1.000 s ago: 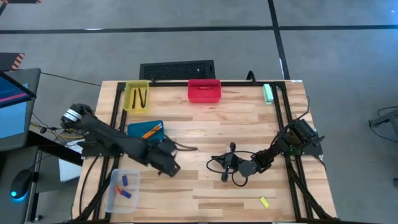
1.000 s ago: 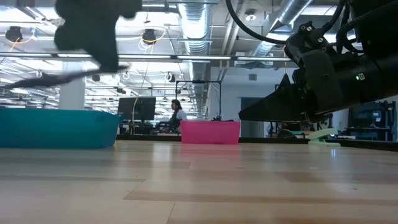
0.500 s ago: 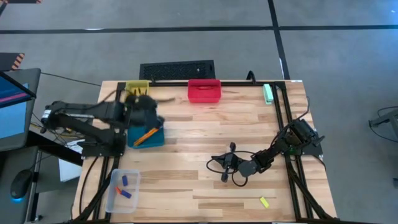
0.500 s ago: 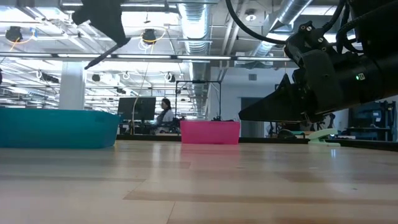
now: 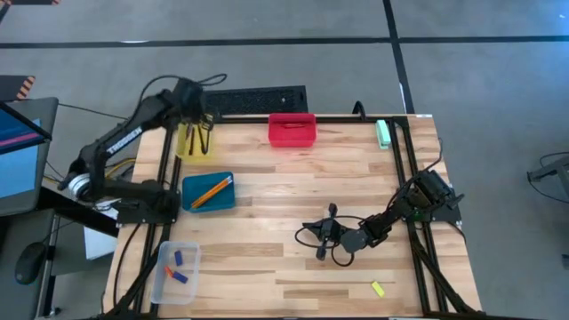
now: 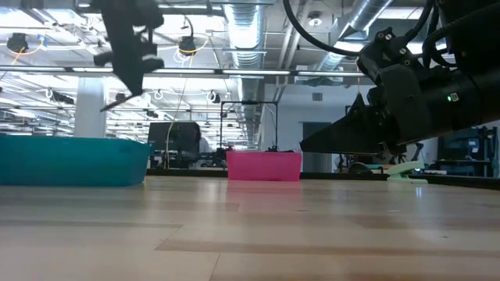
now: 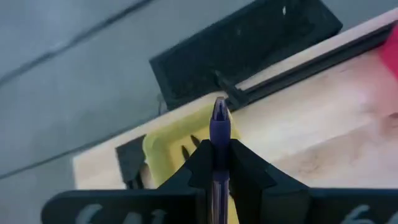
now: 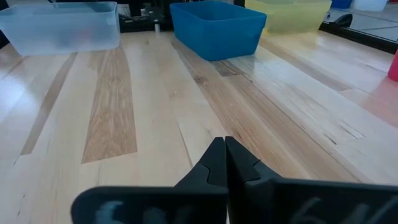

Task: Sort crayons/erasers/pens/pencils in bins
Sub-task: Put the purple pen into the yellow bin

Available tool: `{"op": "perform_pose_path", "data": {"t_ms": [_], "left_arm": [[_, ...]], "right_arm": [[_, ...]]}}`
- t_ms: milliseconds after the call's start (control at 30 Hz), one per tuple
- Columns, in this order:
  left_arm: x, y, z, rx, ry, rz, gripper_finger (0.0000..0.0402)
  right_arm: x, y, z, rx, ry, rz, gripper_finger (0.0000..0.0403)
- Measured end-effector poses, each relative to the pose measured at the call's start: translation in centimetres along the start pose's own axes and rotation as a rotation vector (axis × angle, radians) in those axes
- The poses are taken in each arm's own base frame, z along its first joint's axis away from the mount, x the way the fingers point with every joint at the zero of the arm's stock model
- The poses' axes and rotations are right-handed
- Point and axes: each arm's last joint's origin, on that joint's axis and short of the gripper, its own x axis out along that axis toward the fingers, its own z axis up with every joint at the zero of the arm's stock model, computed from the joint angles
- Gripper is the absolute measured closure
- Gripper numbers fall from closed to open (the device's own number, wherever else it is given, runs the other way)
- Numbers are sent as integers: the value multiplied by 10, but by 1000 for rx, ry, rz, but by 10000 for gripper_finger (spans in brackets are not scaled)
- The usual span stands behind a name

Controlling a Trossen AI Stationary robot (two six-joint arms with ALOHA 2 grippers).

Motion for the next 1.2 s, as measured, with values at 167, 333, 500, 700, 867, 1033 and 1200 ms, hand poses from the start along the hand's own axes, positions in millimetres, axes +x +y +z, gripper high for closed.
{"op": "perform_pose_path", "data": {"t_ms": [167, 333, 500, 700, 867, 1033, 1200], "left_arm": [[47, 11, 6, 1, 147, -4, 381], [98, 15, 6, 5, 279, 33, 381], [132, 12, 7, -28, 320, 8, 381], [155, 13, 5, -88, 343, 38, 380], [160, 15, 1, -115, 364, 44, 380], [163, 12, -7, -127, 393, 6, 380], [165, 12, -13, -131, 409, 18, 378]], "right_arm": [[0, 0, 0, 0, 0, 0, 398], [0, 0, 0, 0, 0, 0, 400], [0, 0, 0, 0, 0, 0, 399], [0, 0, 0, -3, 3, -1, 400], [0, 0, -1, -5, 5, -1, 398], [0, 0, -1, -5, 5, 1, 400], [-1, 1, -1, -6, 5, 5, 398]]}}
